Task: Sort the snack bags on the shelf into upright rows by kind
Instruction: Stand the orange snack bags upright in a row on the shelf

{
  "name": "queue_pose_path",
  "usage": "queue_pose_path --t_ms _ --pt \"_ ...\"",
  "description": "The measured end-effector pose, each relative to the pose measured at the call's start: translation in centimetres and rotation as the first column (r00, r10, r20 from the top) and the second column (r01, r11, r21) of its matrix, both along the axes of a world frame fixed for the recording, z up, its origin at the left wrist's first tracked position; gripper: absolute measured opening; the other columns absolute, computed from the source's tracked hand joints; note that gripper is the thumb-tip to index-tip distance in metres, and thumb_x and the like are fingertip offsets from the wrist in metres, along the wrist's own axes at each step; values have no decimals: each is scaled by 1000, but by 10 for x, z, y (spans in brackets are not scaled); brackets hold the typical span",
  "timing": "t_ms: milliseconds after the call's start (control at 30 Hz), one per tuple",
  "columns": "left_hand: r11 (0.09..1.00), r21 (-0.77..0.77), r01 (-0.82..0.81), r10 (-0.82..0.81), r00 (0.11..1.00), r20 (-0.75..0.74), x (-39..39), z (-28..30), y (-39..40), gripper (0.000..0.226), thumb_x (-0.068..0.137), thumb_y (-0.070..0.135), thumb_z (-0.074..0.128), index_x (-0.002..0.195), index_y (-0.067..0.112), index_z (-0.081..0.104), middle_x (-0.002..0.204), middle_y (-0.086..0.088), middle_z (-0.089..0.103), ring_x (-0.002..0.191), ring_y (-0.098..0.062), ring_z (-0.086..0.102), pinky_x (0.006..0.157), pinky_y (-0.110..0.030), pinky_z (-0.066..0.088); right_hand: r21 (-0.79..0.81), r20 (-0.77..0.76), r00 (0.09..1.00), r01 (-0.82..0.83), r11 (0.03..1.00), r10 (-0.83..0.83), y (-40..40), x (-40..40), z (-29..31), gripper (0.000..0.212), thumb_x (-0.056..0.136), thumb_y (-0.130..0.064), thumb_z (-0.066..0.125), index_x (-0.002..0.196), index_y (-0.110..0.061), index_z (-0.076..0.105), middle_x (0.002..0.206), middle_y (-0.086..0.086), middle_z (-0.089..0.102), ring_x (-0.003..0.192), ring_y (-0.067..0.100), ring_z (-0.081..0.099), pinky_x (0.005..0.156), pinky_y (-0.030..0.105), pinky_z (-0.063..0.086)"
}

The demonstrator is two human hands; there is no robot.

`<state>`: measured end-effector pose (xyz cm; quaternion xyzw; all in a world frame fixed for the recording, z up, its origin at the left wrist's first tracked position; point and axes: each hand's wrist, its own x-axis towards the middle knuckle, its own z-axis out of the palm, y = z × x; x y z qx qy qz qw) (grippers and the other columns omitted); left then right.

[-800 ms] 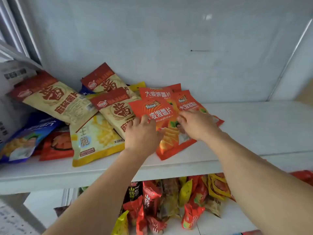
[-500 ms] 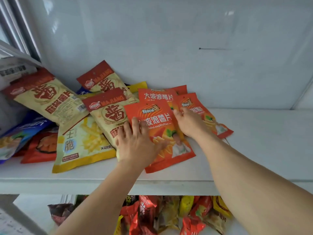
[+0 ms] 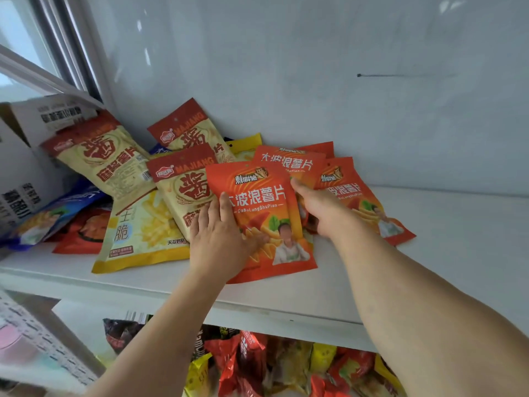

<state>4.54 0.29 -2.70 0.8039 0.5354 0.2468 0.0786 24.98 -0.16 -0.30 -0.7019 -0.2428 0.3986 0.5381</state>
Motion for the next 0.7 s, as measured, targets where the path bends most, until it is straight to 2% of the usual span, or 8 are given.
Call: queue_pose_path --t_ms 167,300,367,433,500,600,633,700 --pt "993 -70 90 -74 977 202 0 -1 -1 112 82 58 73 161 21 4 166 -4 10 151 -28 21 117 -51 25 88 -153 984 -79 993 92 -6 -5 9 48 80 -52 78 108 -13 72 96 10 78 92 33 75 90 50 58" --pt "983 -115 144 -95 931 353 -4 0 -2 104 82 45 78 160 30 11 166 0 12 146 -32 32 115 -55 30 197 -247 961 -72 978 121 -6 -7 14 34 93 -47 65 102 -14 69 70 5 75 63 23 73 74 41 59" --pt "970 -161 184 -92 884 457 -6 3 1 105 79 45 81 159 37 14 161 1 24 140 -30 41 111 -55 38 217 -247 965 -34 975 89 -7 -11 19 37 93 -48 63 110 -16 69 84 7 78 77 26 76 83 47 60" --pt "948 -201 246 -84 804 588 -8 7 3 108 74 47 84 156 45 15 151 6 41 129 -22 54 105 -51 47 214 -237 970 1 977 50 -8 -14 25 41 92 -53 64 114 -18 69 95 8 79 89 29 76 91 51 57" --pt "918 -248 309 -53 716 696 -8 12 5 109 75 38 87 155 48 14 132 13 59 107 -10 65 90 -34 55 207 -225 974 28 978 20 -11 -12 28 45 87 -58 66 110 -20 70 93 7 79 90 29 75 91 52 57" --pt "897 -267 352 -50 681 731 -7 19 3 116 80 26 85 159 43 1 112 18 61 81 2 61 67 -23 48 249 -270 963 90 964 -20 -17 -4 27 37 82 -55 75 86 -18 70 73 -1 76 68 16 73 73 35 59" --pt "895 -263 360 -53 671 739 -6 20 4 119 80 24 85 159 42 -2 114 15 60 81 2 60 70 -25 48 271 -285 958 111 956 -30 -21 -1 27 38 76 -53 80 81 -18 69 70 -4 74 65 12 70 73 32 58" --pt "875 -258 410 -66 628 776 -1 19 6 122 77 20 87 157 42 -1 121 14 62 90 -6 65 85 -33 52 267 -254 966 112 957 -43 -30 5 25 67 47 -62 92 90 -15 73 85 2 78 83 21 75 88 42 58"
